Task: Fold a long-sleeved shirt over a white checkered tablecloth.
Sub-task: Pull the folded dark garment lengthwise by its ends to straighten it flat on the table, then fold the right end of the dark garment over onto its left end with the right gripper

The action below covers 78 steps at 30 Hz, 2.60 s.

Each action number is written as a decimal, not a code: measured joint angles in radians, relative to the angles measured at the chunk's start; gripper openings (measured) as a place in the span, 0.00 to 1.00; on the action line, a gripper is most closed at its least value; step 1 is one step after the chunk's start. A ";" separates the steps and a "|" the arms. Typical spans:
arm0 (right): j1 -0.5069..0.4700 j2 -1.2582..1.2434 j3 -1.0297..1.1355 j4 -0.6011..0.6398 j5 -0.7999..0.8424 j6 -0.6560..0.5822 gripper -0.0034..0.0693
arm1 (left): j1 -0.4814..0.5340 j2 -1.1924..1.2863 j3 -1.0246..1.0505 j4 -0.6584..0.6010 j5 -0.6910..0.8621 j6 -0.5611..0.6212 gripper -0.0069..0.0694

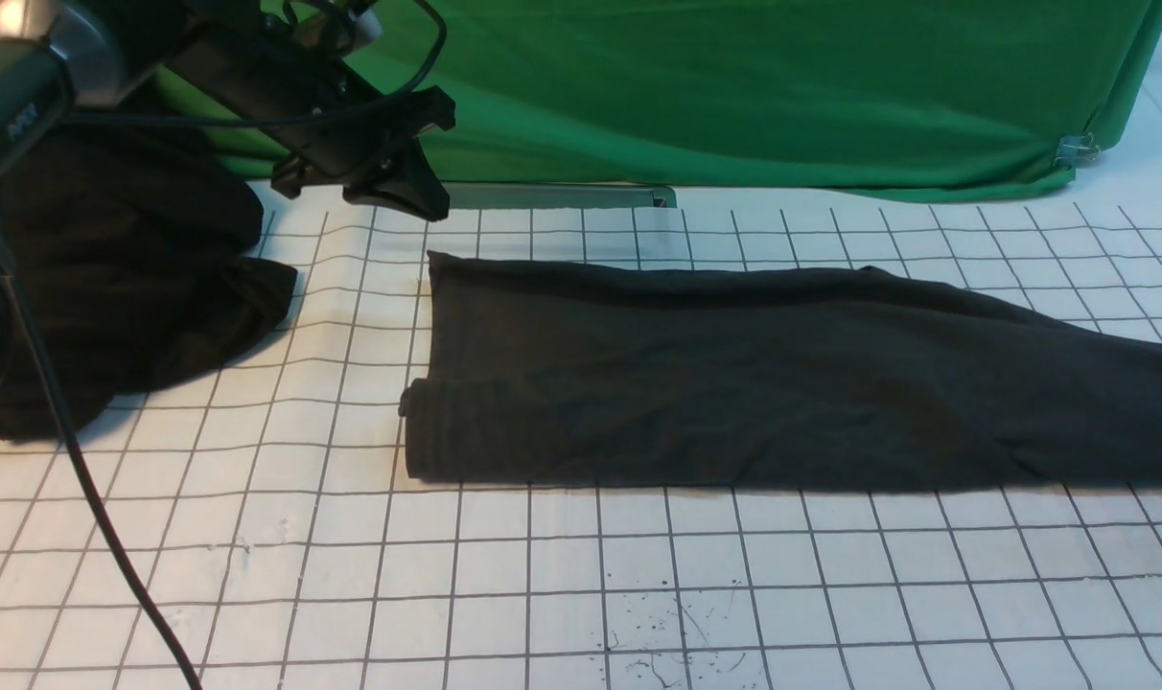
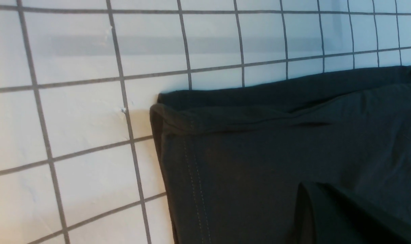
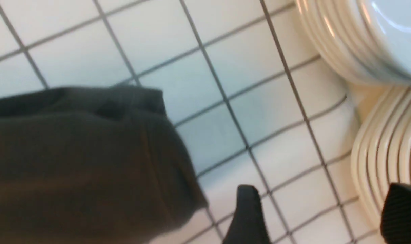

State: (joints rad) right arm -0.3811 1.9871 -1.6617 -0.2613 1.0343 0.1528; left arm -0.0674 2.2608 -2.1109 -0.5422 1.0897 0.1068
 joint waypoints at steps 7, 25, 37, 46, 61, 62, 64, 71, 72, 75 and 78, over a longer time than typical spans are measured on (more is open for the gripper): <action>-0.001 0.072 0.033 0.193 0.041 -0.106 0.79 | 0.001 0.001 0.000 0.000 0.000 0.006 0.09; -0.001 0.147 0.036 0.296 -0.074 -0.147 0.25 | 0.001 0.013 0.000 -0.004 -0.042 0.026 0.09; -0.001 0.142 0.024 0.306 -0.068 -0.167 0.06 | 0.001 0.013 0.000 -0.004 -0.020 0.026 0.09; -0.002 0.111 -0.125 0.215 0.051 -0.174 0.06 | 0.001 0.013 0.000 -0.002 0.018 0.028 0.09; 0.136 -0.081 -0.317 0.240 0.181 -0.126 0.06 | 0.001 0.013 0.000 0.006 0.051 0.069 0.09; 0.167 -0.097 -0.317 0.251 0.182 -0.118 0.06 | 0.001 0.013 0.000 0.009 0.050 0.071 0.09; 0.241 -0.127 -0.317 0.291 0.182 -0.085 0.06 | 0.001 0.013 0.000 0.013 0.047 0.073 0.09; 0.559 -0.148 -0.317 0.356 0.157 0.006 0.06 | 0.001 0.013 0.000 0.014 0.020 0.076 0.09; 0.607 -0.140 -0.317 0.359 0.134 0.019 0.06 | 0.001 0.013 0.000 0.014 0.020 0.076 0.09; 0.731 -0.107 -0.317 0.360 0.052 0.056 0.06 | 0.001 0.013 0.000 0.014 0.017 0.076 0.09; 0.842 -0.050 -0.317 0.360 -0.040 0.090 0.06 | 0.001 0.013 0.000 0.014 0.017 0.076 0.09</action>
State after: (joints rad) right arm 0.4607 1.9374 -1.9792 0.0984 0.9946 0.2424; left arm -0.0665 2.2739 -2.1109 -0.5282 1.1063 0.1828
